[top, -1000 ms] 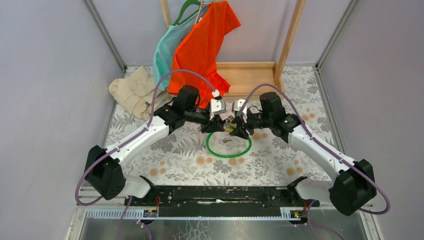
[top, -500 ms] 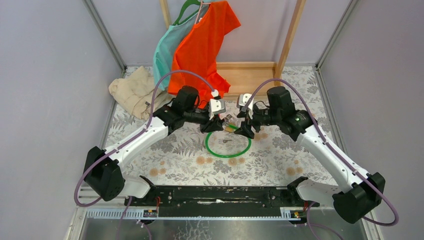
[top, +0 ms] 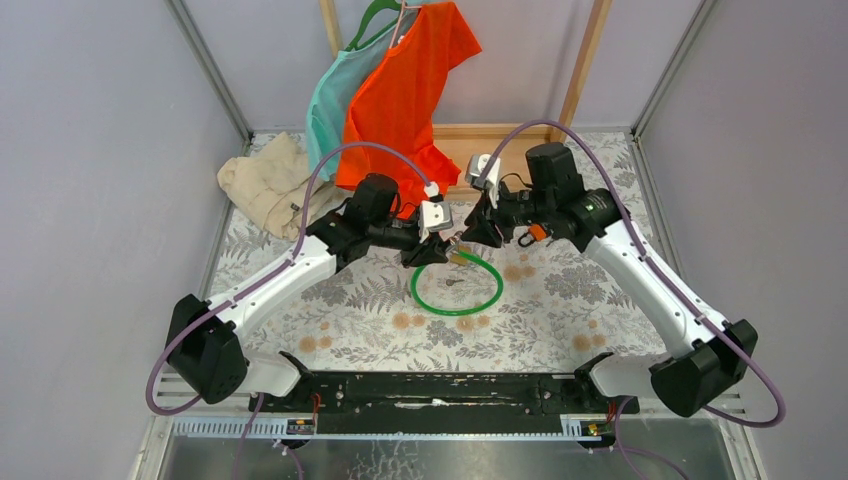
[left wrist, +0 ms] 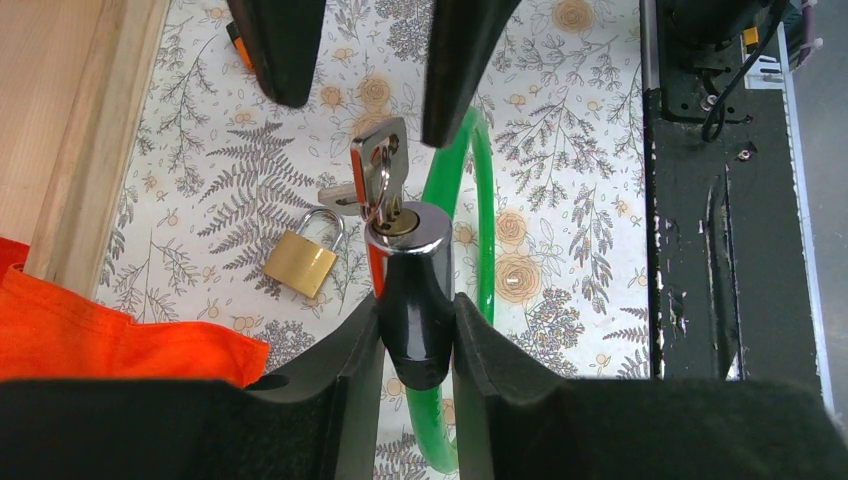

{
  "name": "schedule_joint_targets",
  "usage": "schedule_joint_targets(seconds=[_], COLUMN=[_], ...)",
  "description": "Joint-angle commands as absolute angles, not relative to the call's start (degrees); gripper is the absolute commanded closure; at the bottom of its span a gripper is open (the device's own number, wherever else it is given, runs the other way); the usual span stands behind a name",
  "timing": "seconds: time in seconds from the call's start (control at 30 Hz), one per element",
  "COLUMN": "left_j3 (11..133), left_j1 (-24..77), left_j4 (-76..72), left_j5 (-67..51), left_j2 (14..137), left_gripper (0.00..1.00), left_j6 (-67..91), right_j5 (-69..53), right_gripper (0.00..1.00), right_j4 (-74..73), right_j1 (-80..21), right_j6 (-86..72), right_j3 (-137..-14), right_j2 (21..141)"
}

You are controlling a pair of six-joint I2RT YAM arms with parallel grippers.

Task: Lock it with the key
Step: Lock the lock.

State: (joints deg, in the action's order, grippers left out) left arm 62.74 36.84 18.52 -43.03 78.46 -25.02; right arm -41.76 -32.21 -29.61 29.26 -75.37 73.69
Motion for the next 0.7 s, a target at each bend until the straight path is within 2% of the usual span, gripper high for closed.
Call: schedule_joint_targets(seconds=[0.0, 0.23, 0.67], left_j3=[61.9, 61.7, 61.7], left_j1=[37.6, 37.8, 38.1], left_j4=[17.9, 17.9, 17.9], left_j5=[-42.1, -41.9, -41.8], left_j2=[77.7, 77.5, 77.6], left_gripper=[1.0, 1.0, 1.0], left_j6=[-26.2, -26.5, -26.9], right_j5=[-44.0, -45.8, -47.1], right_gripper=[0.59, 0.62, 0.92], right_j4=[-34.4, -34.4, -35.7], right_j1=[-29.4, -29.4, -29.4], right_j6=[26.0, 26.2, 31.2], right_j3=[-79.6, -79.3, -79.5], right_j2=[75.8, 76.6, 78.3])
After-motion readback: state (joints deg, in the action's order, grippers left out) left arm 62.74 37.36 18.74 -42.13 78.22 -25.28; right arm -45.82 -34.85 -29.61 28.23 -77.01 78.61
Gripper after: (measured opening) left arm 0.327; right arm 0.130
